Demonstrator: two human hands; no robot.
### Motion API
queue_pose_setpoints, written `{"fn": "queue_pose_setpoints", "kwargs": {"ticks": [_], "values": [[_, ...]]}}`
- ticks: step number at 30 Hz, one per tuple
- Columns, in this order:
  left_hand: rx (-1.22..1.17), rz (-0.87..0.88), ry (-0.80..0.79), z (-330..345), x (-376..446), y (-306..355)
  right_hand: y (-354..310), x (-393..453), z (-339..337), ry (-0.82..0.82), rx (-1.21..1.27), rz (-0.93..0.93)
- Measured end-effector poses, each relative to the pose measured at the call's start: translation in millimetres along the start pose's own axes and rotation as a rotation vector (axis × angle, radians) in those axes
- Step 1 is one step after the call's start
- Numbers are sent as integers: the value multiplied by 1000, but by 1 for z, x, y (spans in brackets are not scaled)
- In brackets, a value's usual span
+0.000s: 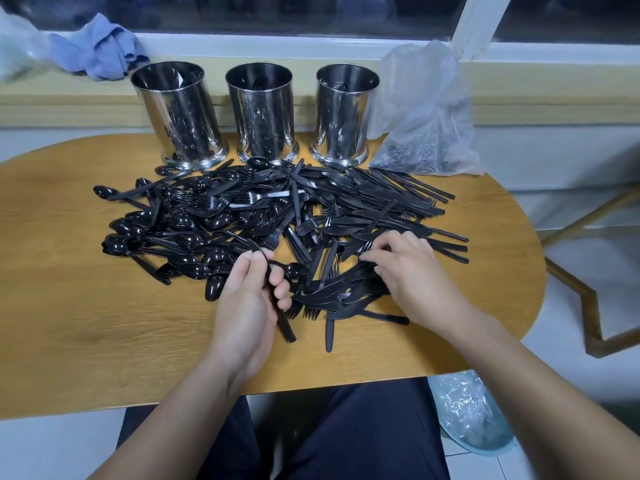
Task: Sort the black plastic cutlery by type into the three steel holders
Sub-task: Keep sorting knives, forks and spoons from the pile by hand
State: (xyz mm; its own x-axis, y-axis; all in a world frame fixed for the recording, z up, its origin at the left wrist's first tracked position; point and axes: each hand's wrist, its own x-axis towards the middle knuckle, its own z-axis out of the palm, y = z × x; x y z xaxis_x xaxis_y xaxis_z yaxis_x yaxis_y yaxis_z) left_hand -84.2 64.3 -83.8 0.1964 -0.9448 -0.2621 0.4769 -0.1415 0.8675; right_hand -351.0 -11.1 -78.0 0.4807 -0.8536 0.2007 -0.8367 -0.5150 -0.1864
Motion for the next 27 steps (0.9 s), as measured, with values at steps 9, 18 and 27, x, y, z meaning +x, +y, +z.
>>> {"fn": "queue_pose_setpoints", "kwargs": {"ticks": [9,18,27], "values": [[6,-51,-34,-4,1,-3,-3,3,-1,-33,42,-6],[182,24,8,-6,4,8,-2,6,-3,-68,53,79],[346,18,-76,5,1,9,3,7,-15,24,112,257]]}}
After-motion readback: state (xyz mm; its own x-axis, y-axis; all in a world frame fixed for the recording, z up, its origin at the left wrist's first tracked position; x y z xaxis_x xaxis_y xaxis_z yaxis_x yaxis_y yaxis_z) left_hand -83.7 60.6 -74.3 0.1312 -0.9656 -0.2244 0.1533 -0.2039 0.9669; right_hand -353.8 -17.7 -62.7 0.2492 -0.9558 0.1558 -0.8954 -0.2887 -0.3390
